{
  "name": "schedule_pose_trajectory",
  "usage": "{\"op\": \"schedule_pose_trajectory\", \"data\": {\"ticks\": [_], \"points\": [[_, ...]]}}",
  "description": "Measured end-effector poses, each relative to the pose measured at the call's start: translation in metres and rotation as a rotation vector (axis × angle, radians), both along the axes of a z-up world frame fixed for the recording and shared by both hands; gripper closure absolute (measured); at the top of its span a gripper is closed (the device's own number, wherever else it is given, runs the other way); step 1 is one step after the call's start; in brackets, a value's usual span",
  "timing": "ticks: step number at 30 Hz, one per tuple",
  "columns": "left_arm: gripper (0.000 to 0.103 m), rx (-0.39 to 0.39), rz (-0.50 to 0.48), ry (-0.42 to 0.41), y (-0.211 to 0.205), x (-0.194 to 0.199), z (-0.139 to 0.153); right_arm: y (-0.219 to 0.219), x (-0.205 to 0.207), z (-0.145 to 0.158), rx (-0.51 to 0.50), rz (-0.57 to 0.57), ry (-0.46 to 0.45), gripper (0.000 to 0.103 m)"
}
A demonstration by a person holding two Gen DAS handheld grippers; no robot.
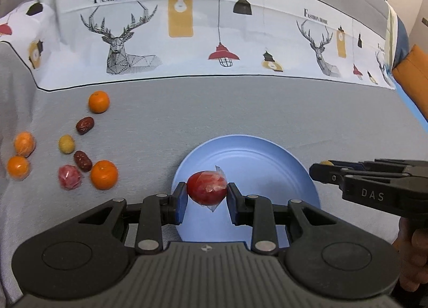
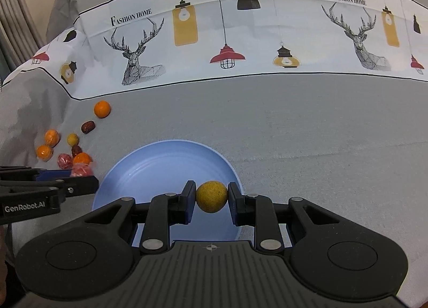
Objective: Organize fruits
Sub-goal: 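Carry both fruits over the blue plate and open both tools to release them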
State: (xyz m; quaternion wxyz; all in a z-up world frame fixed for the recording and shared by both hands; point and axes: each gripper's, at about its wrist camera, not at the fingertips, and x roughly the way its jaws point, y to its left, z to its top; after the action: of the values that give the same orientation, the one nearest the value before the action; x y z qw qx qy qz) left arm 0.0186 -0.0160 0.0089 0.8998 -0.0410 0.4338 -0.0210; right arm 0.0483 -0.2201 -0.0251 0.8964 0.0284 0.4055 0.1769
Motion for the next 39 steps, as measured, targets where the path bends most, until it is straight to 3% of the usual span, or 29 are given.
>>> {"op": "schedule_pose_trajectory", "data": {"ticks": [39], "points": [[0.068, 0.011, -0.04, 0.023, -0.009, 0.005, -0.012, 0.019, 0.0, -0.003, -0.063, 0.056, -0.014, 0.076]]}}
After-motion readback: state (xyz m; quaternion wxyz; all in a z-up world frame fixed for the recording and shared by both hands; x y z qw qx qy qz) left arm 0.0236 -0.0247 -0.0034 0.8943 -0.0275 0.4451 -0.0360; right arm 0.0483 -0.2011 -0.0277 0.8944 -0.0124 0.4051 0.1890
